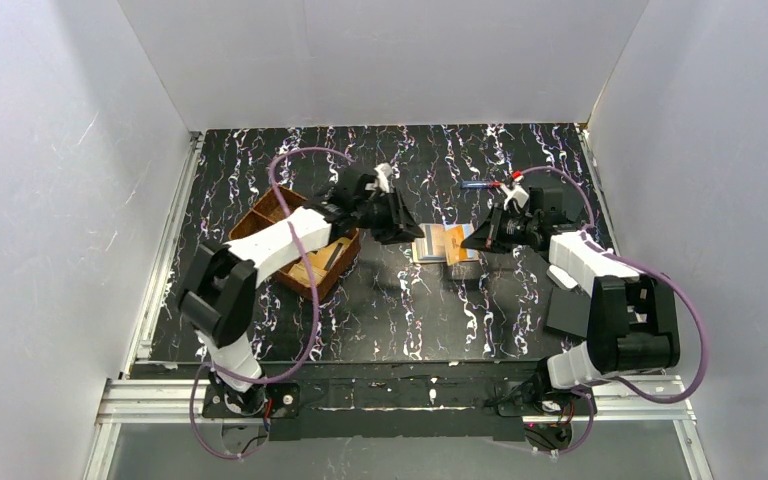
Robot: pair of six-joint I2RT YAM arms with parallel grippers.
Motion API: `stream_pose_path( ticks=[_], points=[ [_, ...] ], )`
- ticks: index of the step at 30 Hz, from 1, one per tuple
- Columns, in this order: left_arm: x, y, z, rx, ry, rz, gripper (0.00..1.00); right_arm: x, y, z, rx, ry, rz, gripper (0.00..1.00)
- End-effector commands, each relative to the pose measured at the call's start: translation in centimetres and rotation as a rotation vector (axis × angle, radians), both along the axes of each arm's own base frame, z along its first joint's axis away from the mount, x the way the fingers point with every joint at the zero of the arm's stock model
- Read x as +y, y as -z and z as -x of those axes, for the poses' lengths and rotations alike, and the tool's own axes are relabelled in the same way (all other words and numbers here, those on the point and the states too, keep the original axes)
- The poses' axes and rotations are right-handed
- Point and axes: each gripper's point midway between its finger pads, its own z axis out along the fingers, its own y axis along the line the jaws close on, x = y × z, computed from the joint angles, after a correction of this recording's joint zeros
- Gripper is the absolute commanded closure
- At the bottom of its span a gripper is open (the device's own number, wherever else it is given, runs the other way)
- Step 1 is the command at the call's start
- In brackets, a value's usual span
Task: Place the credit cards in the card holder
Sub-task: Insert the credit card into the card holder.
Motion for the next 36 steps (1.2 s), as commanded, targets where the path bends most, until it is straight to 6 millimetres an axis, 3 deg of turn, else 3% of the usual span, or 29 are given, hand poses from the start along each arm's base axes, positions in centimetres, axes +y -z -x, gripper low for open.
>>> stream_pose_path(
  ticks=[1,6,11,17,22,36],
  points=[
    [-3.3,0.8,-0.5,-0.044,0.078,-0.027,0.68,-1.7,2.9,1.7,0.073,-0.116,0.103,0.99],
    [-6.7,3.9,-2.0,-0.013,0.124,-0.012,0.72,-1.4,4.1,1.2,0.106,-0.136,0.048,0.99],
    [-7.9,5.8,-3.2,0.008,0.146,-0.038,0.77,-1.1,4.5,0.7,0.113,-0.128,0.002,0.99],
    [-6.5,8.9,-3.6,0.054,0.105,-0.114,0.83,-2.0,5.0,0.9,0.119,-0.099,-0.023,0.99],
    [-4.5,11.1,-3.7,0.122,0.043,-0.183,0.89,-1.5,4.8,0.8,0.120,-0.112,-0.072,0.99],
    [-2.5,13.8,-2.9,0.207,-0.002,-0.267,0.92,-1.5,5.9,0.5,0.145,-0.114,-0.073,0.99]
  ],
)
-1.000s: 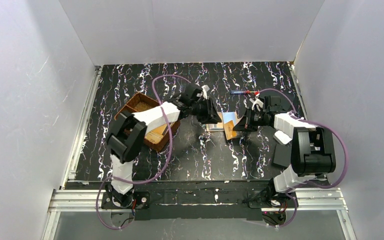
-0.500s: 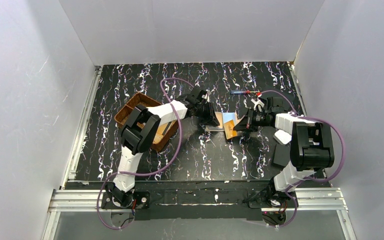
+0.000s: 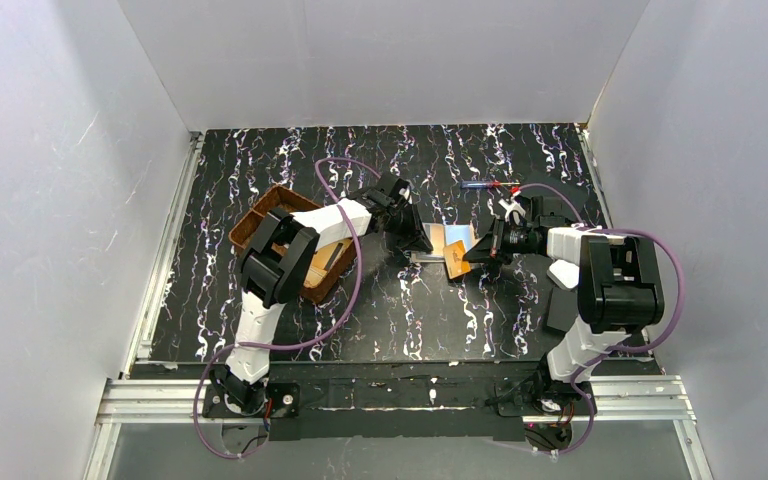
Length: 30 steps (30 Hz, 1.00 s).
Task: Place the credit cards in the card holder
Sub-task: Insert the credit card into the card holder.
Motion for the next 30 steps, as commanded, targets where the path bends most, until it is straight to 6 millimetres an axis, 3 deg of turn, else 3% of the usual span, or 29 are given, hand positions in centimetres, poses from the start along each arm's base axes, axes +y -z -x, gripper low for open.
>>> stream_pose_path(
  ticks=[1,30],
  points=[
    [2.1,2.4,0.9,0.059,-0.028,-0.103,0.92,0.0,0.0,-0.3,-0.017,-0.014,-0.004,0.99],
    [3.1,3.2,1.3,0.071,-0.007,-0.165,0.95,-0.2,0.9,-3.1,-0.025,0.006,0.009,0.99]
  ],
)
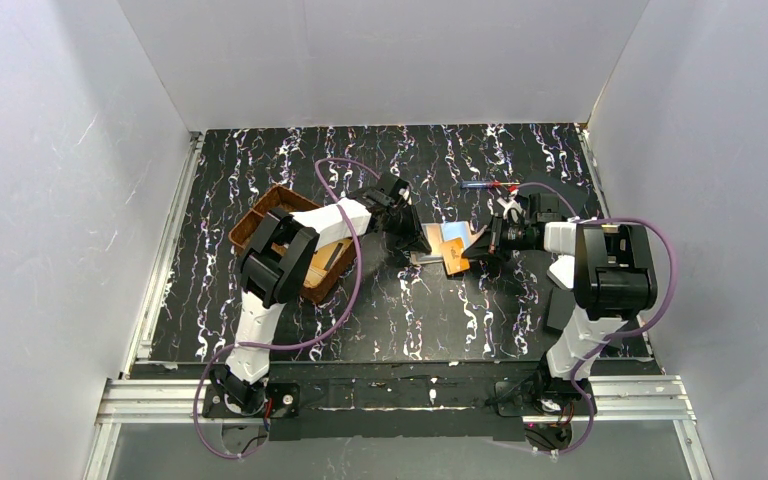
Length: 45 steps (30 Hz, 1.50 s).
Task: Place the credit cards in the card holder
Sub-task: Insert the credit card into the card holder.
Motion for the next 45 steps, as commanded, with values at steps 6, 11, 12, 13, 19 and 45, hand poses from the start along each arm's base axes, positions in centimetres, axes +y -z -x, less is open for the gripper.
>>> stream_pose_path(
  ticks=[6,11,12,13,19,45],
  points=[
    [3.4,3.5,1.2,0.057,0.032,-0.203,0.96,-0.4,-0.3,-2.9,-0.051,0.006,-0.006,0.99],
    [3.9,3.5,0.8,0.041,0.082,-0.251,0.97,-0.3,-0.3,-3.1,-0.050,-0.018,-0.012,0.99],
    [3.9,3.5,0.7,0.038,0.091,-0.258,0.97,-0.3,-0.3,-3.0,-0.048,-0.023,-0.010,0.99],
    [4.0,3.6,0.7,0.038,0.104,-0.265,0.97,-0.3,-0.2,-3.0,-0.046,-0.027,-0.006,0.99],
    [4.6,3.8,0.5,0.035,0.174,-0.313,0.98,1.3,0.1,-2.5,-0.046,-0.097,-0.005,0.99],
    [4.6,4.0,0.1,0.030,0.277,-0.330,0.99,4.3,-0.2,-7.4,-0.100,0.020,-0.170,0.99]
  ],
)
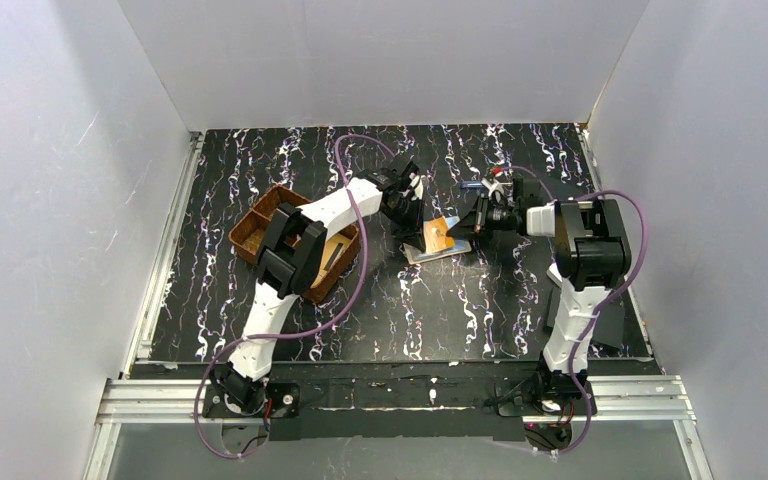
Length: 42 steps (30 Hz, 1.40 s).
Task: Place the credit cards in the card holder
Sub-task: Insert the credit card into the card holder.
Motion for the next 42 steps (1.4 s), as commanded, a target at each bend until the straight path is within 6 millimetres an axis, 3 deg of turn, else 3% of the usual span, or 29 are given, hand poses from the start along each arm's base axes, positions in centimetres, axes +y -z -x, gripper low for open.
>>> stream_pose_path(
  ticks=[1,5,9,15,17,20,22,27,33,39,42],
  points=[
    [3.2,3.9,0.5,0.041,-0.015,-0.161,1.00,1.2,-0.3,-0.6,-0.031,0.100,-0.065,0.99],
    [2.8,3.1,0.3,0.029,-0.019,-0.141,1.00,1.8,0.2,0.4,-0.029,0.122,-0.074,0.99],
    [2.6,1.3,-0.1,0.012,-0.032,-0.112,0.93,1.8,0.1,0.0,-0.053,0.088,-0.058,0.98],
    [4.4,-3.2,-1.4,-0.025,-0.111,-0.030,0.76,0.3,-0.2,0.0,-0.091,0.045,0.121,0.67],
    [5.3,-3.6,-1.9,-0.028,-0.146,-0.015,0.75,-0.1,0.0,0.1,-0.090,0.048,0.157,0.59],
    [5.6,-3.3,-2.6,-0.023,-0.182,0.008,0.76,0.0,0.2,0.1,-0.087,0.040,0.152,0.57],
    [5.8,-2.6,-2.6,0.003,-0.191,-0.015,0.84,0.1,0.2,0.0,-0.087,0.041,0.153,0.58],
    [6.3,-0.1,-2.6,0.022,-0.227,-0.068,0.91,0.6,0.4,-0.4,-0.071,0.041,0.106,0.67],
    [4.5,1.6,-1.9,0.043,-0.184,-0.087,0.91,2.4,0.9,0.0,-0.053,0.006,0.064,0.70],
    [2.7,2.5,-1.5,0.054,-0.146,-0.090,0.91,5.2,-0.8,0.5,-0.090,-0.045,0.035,0.77],
    [2.4,2.2,-1.6,0.048,-0.143,-0.086,0.91,5.5,-1.6,0.9,-0.091,-0.039,0.013,0.77]
  ],
)
